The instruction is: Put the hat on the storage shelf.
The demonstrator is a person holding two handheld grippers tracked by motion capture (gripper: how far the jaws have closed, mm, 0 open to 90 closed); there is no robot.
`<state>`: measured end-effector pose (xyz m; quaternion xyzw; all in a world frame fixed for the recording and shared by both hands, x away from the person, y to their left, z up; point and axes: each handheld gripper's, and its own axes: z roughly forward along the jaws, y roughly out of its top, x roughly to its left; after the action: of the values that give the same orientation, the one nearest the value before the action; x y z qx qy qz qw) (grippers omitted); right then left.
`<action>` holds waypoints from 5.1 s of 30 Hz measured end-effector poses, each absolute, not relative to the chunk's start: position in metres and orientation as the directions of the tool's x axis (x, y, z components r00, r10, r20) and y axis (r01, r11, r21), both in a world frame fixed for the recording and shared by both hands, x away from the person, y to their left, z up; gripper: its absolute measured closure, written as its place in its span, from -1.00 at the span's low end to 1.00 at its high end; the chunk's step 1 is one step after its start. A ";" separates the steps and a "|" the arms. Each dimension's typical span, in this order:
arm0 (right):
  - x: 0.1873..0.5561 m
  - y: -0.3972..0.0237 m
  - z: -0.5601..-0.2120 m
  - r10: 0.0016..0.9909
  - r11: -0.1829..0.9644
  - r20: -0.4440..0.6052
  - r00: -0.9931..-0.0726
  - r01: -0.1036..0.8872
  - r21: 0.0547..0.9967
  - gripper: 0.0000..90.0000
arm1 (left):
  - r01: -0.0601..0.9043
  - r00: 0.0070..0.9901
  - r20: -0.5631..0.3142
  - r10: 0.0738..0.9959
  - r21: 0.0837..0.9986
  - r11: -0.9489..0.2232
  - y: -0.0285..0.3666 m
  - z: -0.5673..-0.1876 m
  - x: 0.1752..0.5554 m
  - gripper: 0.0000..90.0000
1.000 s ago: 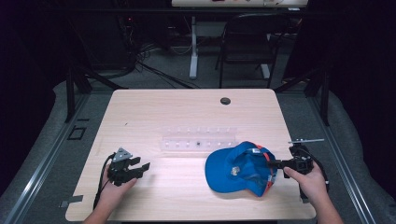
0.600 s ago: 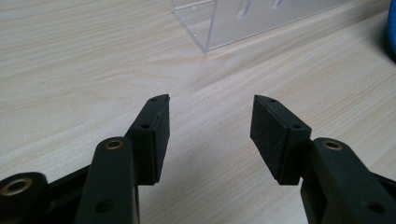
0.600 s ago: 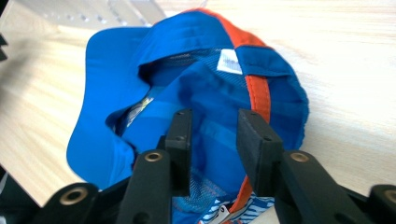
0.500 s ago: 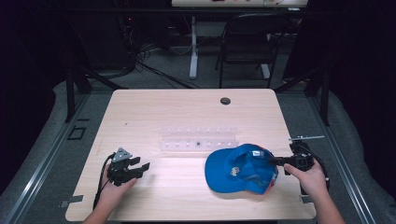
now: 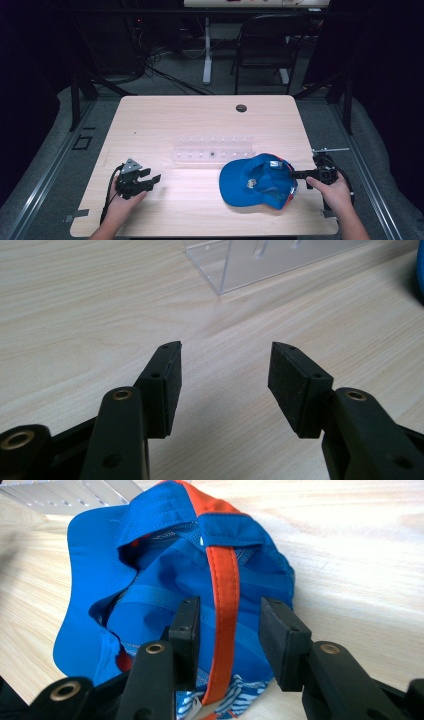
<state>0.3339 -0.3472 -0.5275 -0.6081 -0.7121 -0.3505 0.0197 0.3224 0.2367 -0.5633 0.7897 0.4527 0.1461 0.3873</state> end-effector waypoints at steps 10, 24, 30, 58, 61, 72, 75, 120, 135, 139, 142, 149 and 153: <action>0.332 -0.339 -0.521 0.810 0.040 0.507 -0.295 0.890 0.454 0.54 | 0.604 0.545 -0.121 0.830 0.743 -0.289 0.237 -0.563 0.322 0.06; 0.333 -0.330 -0.511 0.793 0.095 0.512 -0.331 0.896 0.433 0.67 | 0.604 0.543 -0.119 0.832 0.743 -0.287 0.237 -0.563 0.323 0.06; 0.334 -0.328 -0.510 0.800 0.101 0.505 -0.324 0.902 0.419 0.72 | 0.606 0.542 -0.124 0.831 0.743 -0.285 0.237 -0.563 0.323 0.06; 0.332 -0.311 -0.486 0.873 0.093 0.417 -0.254 0.925 0.369 0.73 | 0.605 0.543 -0.121 0.831 0.743 -0.287 0.237 -0.563 0.322 0.06; 0.332 -0.308 -0.481 0.880 0.105 0.406 -0.246 0.935 0.339 0.73 | 0.605 0.544 -0.121 0.831 0.742 -0.288 0.237 -0.563 0.322 0.06; 0.333 -0.299 -0.459 0.902 0.107 0.371 -0.219 0.949 0.298 0.73 | 0.604 0.544 -0.122 0.830 0.743 -0.287 0.235 -0.564 0.321 0.06; 0.333 -0.294 -0.449 0.911 0.111 0.357 -0.207 0.956 0.273 0.73 | 0.604 0.544 -0.121 0.830 0.743 -0.288 0.235 -0.564 0.321 0.06; 0.349 -0.239 -0.356 0.931 0.137 0.314 -0.189 0.974 0.178 0.74 | 0.602 0.553 -0.122 0.824 0.743 -0.294 0.234 -0.563 0.321 0.06; 0.347 -0.229 -0.343 0.901 0.145 0.384 -0.204 0.974 0.177 0.74 | 0.600 0.553 -0.123 0.824 0.744 -0.292 0.234 -0.563 0.321 0.06; 0.347 -0.227 -0.342 0.885 0.120 0.428 -0.185 0.977 0.174 0.73 | 0.600 0.554 -0.121 0.824 0.744 -0.294 0.234 -0.563 0.321 0.06; 0.348 -0.227 -0.341 0.867 0.133 0.458 -0.196 0.977 0.166 0.73 | 0.600 0.552 -0.122 0.825 0.745 -0.292 0.234 -0.563 0.321 0.06; 0.349 -0.230 -0.341 0.804 0.083 0.573 -0.157 0.985 0.153 0.74 | 0.597 0.554 -0.118 0.824 0.747 -0.294 0.234 -0.563 0.321 0.06; 0.349 -0.231 -0.344 0.769 0.079 0.622 -0.148 0.987 0.137 0.74 | 0.597 0.555 -0.117 0.823 0.745 -0.297 0.235 -0.563 0.321 0.06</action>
<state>0.3493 -0.2314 -0.3444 -0.6212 -0.7067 -0.2731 0.2002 0.3206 0.2346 -0.5625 0.7919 0.4484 0.1459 0.3880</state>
